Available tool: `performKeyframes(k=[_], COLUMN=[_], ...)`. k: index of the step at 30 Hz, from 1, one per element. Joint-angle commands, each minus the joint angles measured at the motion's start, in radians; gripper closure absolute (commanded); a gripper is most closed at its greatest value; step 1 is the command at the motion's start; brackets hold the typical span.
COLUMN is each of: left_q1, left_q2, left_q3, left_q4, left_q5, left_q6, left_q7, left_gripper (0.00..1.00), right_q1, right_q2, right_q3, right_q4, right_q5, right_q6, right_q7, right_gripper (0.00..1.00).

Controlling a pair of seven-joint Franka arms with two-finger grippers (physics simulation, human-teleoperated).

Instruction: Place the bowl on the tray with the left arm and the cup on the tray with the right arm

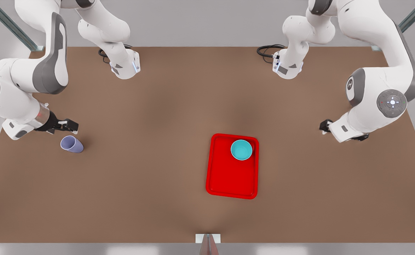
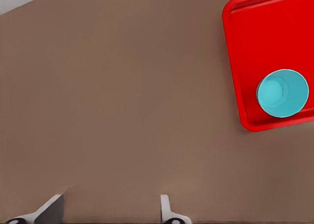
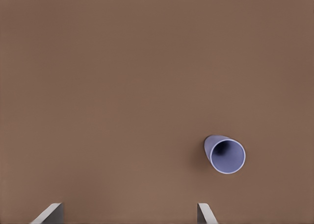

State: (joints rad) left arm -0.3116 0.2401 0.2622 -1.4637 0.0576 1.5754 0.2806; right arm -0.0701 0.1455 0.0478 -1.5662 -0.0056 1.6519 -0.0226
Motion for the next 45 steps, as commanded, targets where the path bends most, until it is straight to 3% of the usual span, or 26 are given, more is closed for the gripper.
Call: performKeyframes(k=[1, 6, 10, 15, 19, 26, 29, 45], left_q1=[-0.001, -0.004, -0.004, -0.004, -0.004, -0.004, -0.003, -0.004], left_q2=[0.005, 0.015, 0.022, 0.021, 0.019, 0.021, 0.021, 0.021], left_q3=[0.000, 0.002, 0.008, 0.008, 0.008, 0.008, 0.008, 0.008], left_q4=[0.000, 0.002, 0.000, 0.000, -0.001, -0.006, -0.006, -0.006], left_q5=[0.027, 0.028, 0.030, 0.030, 0.030, 0.028, 0.028, 0.028], left_q6=[-0.002, -0.015, -0.017, -0.032, -0.038, -0.046, -0.048, -0.048], left_q7=[-0.006, -0.020, -0.018, -0.015, -0.015, -0.015, -0.015, -0.014], left_gripper=[0.00, 0.00, 0.00, 0.00, 0.00, 0.00, 0.00, 0.00], right_q1=[0.007, 0.050, 0.038, 0.024, 0.018, -0.049, -0.053, -0.109], right_q2=[0.006, 0.054, -0.035, -0.052, -0.011, 0.032, 0.097, 0.272], right_q3=[0.003, 0.113, -0.003, -0.035, -0.140, -0.209, -0.276, -0.307], right_q4=[-0.001, -0.024, -0.212, -0.310, -0.330, -0.383, -0.383, -0.368], right_q5=[0.003, -0.004, -0.030, -0.025, 0.053, 0.134, 0.202, 0.274], right_q6=[0.003, 0.072, 0.154, 0.229, 0.285, 0.354, 0.394, 0.520], right_q7=[0.000, 0.007, -0.003, -0.008, -0.137, -0.349, -0.467, -0.557], right_gripper=[0.00, 0.00, 0.00, 0.00, 0.00, 0.00, 0.00, 0.00])
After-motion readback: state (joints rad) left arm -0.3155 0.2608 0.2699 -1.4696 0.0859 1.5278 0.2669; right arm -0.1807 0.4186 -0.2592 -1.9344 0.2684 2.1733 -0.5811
